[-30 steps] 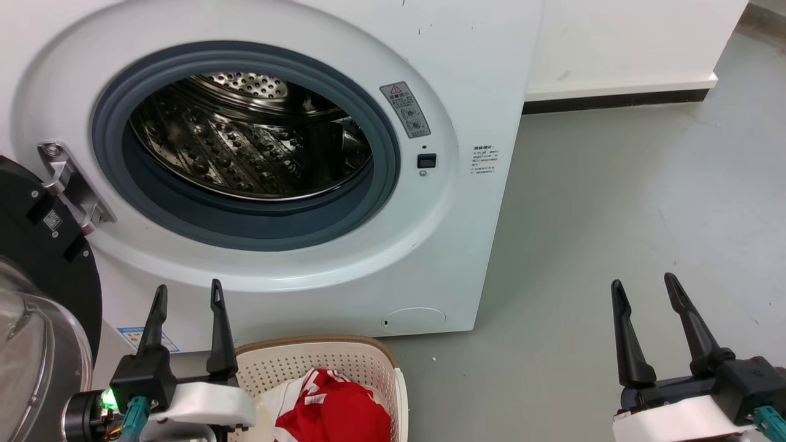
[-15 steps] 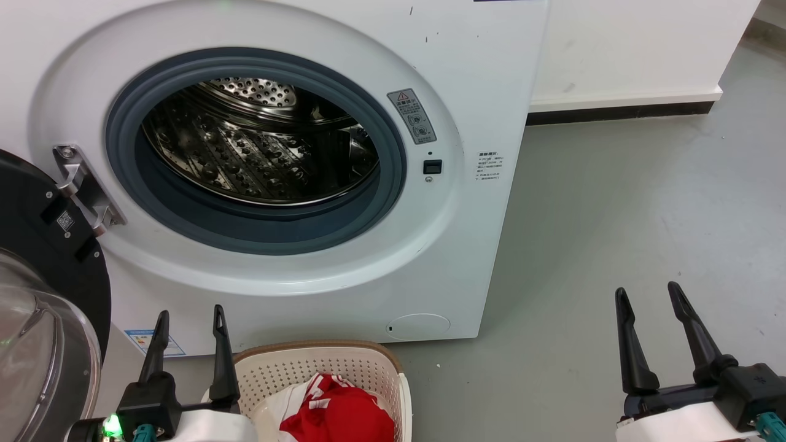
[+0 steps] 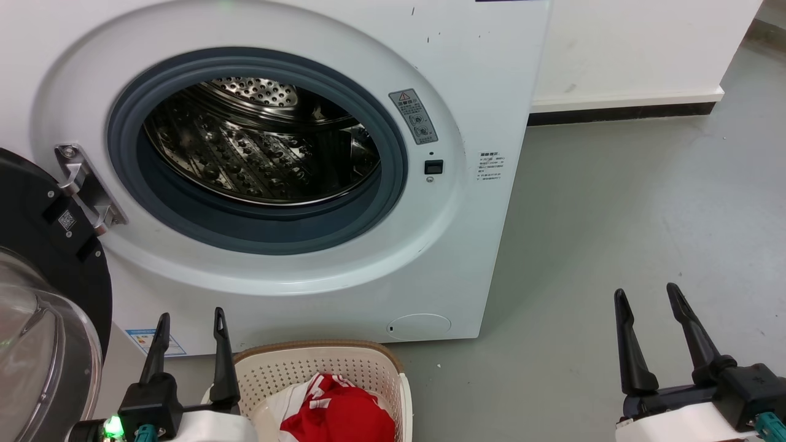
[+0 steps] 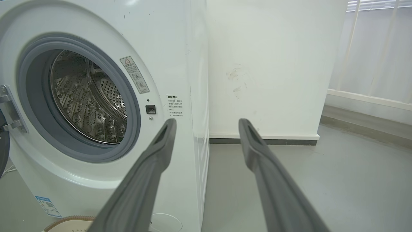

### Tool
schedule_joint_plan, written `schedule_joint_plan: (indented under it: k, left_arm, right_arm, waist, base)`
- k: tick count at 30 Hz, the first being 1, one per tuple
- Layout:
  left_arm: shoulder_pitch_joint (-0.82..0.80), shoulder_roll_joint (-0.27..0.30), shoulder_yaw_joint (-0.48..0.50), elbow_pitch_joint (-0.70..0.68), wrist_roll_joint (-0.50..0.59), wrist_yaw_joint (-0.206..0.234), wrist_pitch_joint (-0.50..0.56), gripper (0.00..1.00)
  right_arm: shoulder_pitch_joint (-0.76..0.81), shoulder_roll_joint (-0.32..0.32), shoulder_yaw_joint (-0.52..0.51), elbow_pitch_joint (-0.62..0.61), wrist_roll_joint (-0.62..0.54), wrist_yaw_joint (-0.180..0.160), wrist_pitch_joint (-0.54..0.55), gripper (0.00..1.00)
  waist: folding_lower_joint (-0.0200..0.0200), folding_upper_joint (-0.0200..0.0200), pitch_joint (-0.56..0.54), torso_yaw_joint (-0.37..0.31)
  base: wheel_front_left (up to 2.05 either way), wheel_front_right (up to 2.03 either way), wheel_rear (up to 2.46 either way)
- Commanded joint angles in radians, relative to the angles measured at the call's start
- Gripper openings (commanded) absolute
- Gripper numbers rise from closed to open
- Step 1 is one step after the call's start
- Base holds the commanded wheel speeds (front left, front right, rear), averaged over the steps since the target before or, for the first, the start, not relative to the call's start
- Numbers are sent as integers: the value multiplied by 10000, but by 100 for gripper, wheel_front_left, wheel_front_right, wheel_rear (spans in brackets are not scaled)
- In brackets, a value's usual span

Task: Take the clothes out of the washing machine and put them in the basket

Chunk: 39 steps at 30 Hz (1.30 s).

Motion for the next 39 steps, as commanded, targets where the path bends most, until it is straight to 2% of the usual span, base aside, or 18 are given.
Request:
schedule_joint_plan:
  k: [1, 12, 13, 17, 21, 39]
  left_arm:
    - [-28, -14, 30, -31, 45, -33, -22, 100]
    - [-11, -20, 55, -89, 100, -24, -22, 100]
    - [4, -6, 33, -27, 84, -12, 2, 0]
    - [103, -35, 16, 376, 75, -14, 58, 0]
    - [-71, -33, 141, 546, -564, -95, 300, 0]
    - [-452, -28, 205, 833, -4170, -520, 1068, 0]
  right_arm:
    - [97, 6, 3, 12, 30, -7, -19, 100]
    - [110, 6, 32, -26, 77, -7, -19, 100]
    - [1, 0, 21, 31, 15, 2, 0, 0]
    - [69, 4, 35, 377, 24, 2, 10, 0]
    - [38, -31, 58, 411, 723, 2, 104, 0]
    - [-489, -250, 79, 996, 4451, 0, 747, 0]
  waist:
    - [-1, 0, 2, -3]
    - [-1, 0, 20, -55]
    - [0, 0, 20, -56]
    - [0, 0, 21, -57]
    - [0, 0, 21, -40]
    - [0, 0, 21, 53]
  base:
    - [0, 0, 0]
    - [0, 0, 0]
    - [0, 0, 0]
    - [0, 0, 0]
    - [0, 0, 0]
    - [0, 0, 0]
